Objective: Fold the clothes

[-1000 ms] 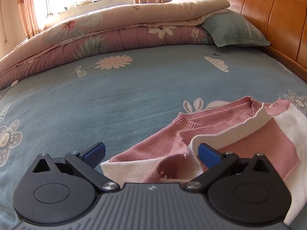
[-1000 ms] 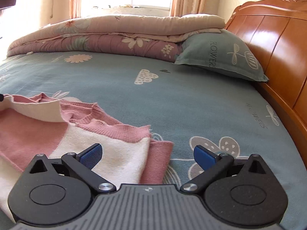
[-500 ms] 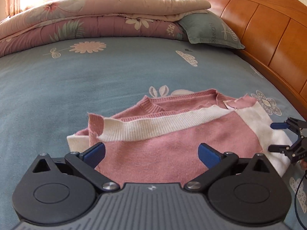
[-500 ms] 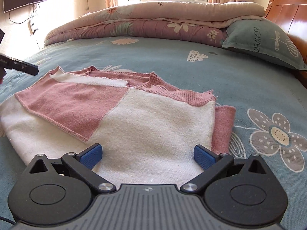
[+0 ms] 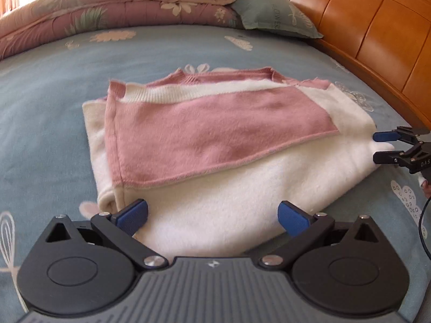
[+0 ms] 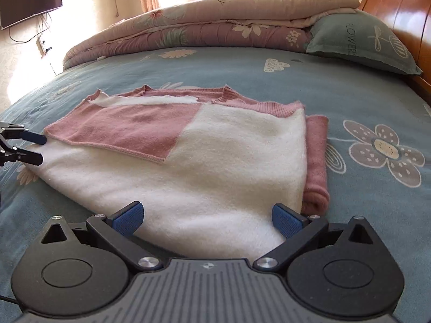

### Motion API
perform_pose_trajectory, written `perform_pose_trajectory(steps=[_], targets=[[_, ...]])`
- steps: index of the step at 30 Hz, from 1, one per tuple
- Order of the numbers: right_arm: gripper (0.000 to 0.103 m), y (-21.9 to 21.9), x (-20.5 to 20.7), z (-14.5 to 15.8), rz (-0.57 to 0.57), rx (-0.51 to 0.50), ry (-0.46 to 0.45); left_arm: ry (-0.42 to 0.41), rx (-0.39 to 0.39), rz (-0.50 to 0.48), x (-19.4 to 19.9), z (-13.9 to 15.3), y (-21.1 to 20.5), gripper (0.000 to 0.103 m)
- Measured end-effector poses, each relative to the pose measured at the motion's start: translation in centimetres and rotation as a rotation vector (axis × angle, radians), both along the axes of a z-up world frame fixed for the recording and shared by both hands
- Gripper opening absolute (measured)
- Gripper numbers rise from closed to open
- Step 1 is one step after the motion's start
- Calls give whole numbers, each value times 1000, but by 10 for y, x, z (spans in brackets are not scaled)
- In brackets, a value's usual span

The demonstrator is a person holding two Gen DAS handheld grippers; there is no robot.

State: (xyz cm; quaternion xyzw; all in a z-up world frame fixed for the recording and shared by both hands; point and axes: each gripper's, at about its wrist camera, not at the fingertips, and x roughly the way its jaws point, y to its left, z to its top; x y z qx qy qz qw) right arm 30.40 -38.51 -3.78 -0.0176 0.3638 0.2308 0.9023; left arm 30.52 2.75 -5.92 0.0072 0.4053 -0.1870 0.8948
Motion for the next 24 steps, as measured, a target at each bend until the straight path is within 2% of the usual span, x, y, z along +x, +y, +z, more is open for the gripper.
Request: perform_pose_trajectory(steps=[3, 5, 9, 11, 14, 17, 21, 24], targets=[[103, -13, -18, 0, -22, 54, -33, -12, 16, -3, -18, -1, 2, 102], [103, -14, -19, 7, -64, 13, -10, -20, 33, -15, -22, 9, -1, 102], [103, -17, -20, 15, -94, 77, -12, -69, -6, -39, -18, 22, -8, 102], [103, -19, -20, 19, -108, 106, -13, -26, -22, -25, -16, 13, -8, 102], [103, -17, -26, 14, -109, 79, 1, 15, 1, 3, -24, -4, -2, 102], [103, -13, -35, 21, -101, 42, -31, -18, 29, -14, -33, 7, -5, 102], [103, -2, -37, 36, -60, 63, -89, -41, 1, -11, -20, 17, -10, 102], [103, 7, -24, 21, -51, 73, 0, 10, -12, 48, -13, 3, -5, 102]])
